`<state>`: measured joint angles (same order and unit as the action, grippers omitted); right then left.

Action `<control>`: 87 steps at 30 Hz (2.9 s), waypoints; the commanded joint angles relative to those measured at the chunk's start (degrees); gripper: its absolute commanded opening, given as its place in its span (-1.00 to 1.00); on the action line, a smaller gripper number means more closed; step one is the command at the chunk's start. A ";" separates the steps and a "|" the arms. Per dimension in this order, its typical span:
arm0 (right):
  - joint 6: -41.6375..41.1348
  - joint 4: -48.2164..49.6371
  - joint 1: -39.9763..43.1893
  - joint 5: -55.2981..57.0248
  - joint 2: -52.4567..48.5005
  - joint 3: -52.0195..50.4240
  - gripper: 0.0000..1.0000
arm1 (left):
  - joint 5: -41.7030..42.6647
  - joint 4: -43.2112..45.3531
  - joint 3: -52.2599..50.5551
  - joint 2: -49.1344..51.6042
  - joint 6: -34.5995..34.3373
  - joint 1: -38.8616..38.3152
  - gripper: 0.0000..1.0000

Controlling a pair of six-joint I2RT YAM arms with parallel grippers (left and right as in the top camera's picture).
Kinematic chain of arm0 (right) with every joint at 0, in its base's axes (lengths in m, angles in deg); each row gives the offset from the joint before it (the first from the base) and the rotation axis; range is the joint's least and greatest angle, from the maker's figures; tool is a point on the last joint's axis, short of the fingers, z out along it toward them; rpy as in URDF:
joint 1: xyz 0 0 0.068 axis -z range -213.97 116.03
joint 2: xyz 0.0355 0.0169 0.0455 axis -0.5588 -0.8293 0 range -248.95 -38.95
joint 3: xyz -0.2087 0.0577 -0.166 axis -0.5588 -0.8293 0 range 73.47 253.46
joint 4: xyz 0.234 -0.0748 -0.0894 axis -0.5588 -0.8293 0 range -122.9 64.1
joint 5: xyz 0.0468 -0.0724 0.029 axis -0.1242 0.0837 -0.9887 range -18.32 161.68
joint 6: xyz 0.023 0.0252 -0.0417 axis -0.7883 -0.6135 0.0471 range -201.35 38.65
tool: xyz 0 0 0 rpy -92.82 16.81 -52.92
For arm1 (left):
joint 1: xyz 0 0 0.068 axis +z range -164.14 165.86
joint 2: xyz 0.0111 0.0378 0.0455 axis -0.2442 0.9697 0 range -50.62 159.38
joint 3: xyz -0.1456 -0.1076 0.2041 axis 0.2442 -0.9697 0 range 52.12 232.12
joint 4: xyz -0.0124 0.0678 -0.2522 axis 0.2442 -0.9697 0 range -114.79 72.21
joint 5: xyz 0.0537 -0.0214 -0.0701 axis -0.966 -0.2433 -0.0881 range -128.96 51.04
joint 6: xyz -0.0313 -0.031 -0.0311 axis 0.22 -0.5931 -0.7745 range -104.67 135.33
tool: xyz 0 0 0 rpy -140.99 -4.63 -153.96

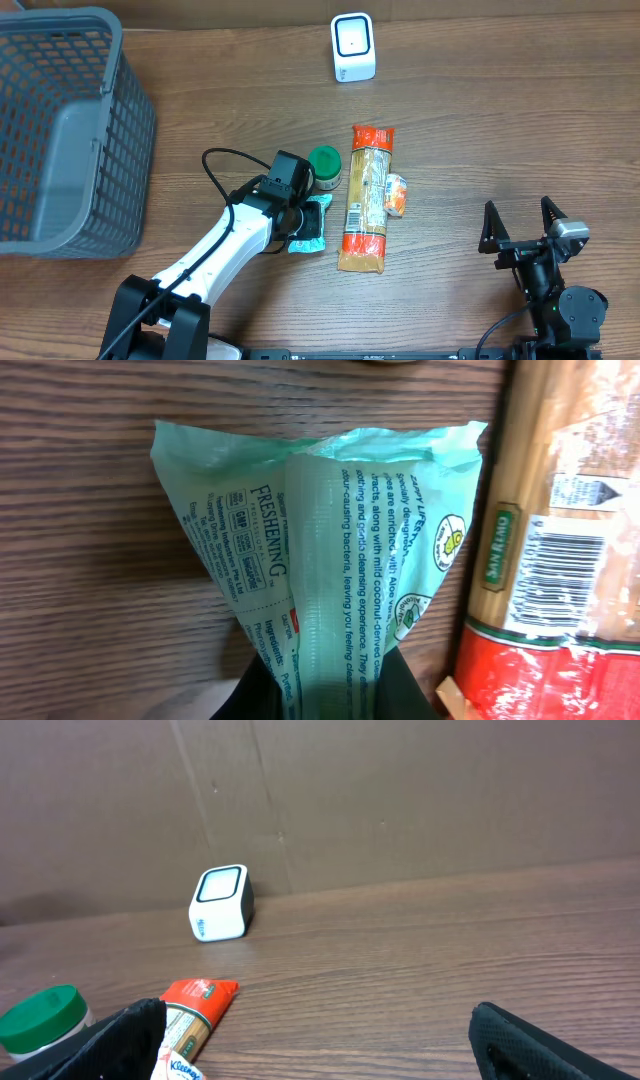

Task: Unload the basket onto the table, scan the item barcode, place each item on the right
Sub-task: 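Lower the wipes pack beside the jar with the left gripper, then adjust the wipes pack position and open the left gripper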

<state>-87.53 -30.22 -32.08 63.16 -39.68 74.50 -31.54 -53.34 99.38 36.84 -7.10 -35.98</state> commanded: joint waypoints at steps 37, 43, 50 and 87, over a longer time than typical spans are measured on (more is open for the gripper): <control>0.15 0.22 0.37 0.72 0.57 -0.59 1.00 | -1.11 1.86 -0.31 0.28 -3.48 -0.35 0.23; 0.15 0.22 0.37 0.72 0.57 -0.59 1.00 | -0.31 0.42 0.15 0.13 -3.28 -0.20 0.39; 0.15 0.22 0.37 0.72 0.57 -0.59 1.00 | -0.59 -10.47 11.76 -0.81 1.49 1.18 0.29; 0.17 0.22 0.37 0.72 0.57 -0.59 1.00 | 2.67 7.91 -11.32 -0.55 -2.40 0.39 -0.47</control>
<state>-87.53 -30.22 -32.08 63.16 -39.68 74.50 -27.98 -44.40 91.54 34.24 -8.37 -35.15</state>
